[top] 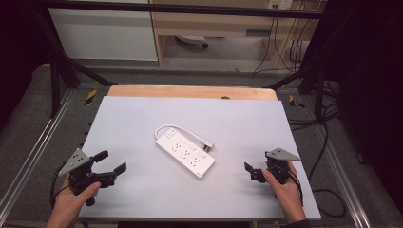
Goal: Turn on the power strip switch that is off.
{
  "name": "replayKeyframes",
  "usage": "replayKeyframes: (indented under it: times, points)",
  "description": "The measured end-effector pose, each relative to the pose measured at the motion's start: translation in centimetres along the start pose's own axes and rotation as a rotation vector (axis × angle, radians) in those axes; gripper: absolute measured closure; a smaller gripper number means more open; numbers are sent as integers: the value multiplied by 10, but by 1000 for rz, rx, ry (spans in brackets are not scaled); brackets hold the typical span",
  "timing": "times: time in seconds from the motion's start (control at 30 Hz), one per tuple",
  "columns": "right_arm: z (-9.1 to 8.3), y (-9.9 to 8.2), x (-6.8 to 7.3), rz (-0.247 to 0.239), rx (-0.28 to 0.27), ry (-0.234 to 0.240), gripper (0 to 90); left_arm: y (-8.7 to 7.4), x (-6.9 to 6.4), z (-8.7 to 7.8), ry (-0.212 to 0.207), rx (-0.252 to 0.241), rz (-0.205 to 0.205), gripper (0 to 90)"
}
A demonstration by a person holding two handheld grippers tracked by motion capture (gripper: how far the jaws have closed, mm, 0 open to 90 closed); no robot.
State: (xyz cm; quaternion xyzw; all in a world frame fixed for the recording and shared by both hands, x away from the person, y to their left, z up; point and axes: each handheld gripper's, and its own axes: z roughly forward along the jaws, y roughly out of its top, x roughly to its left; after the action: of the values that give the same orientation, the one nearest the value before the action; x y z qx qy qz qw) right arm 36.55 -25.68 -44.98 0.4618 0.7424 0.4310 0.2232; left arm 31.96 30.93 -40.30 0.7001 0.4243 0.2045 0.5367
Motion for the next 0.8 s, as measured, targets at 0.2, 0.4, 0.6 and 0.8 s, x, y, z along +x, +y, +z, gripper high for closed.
replayKeyframes:
  times: [0.2, 0.4, 0.6, 0.8]
  points:
    - [0, 0, 0, 5, 0, 7, 26, 7, -2, 3, -3, -5, 0, 82]
    - [-1, 2, 2, 6, -5, 11, 25, 11, -1, 14, 3, -4, 5, 92]
    - [-1, 3, 3, -2, -7, 15, 26, 21, -4, 21, -6, -7, 20, 90]
    - [0, 3, 5, -14, -4, 20, 25, 31, -9, 30, -19, -4, 40, 90]
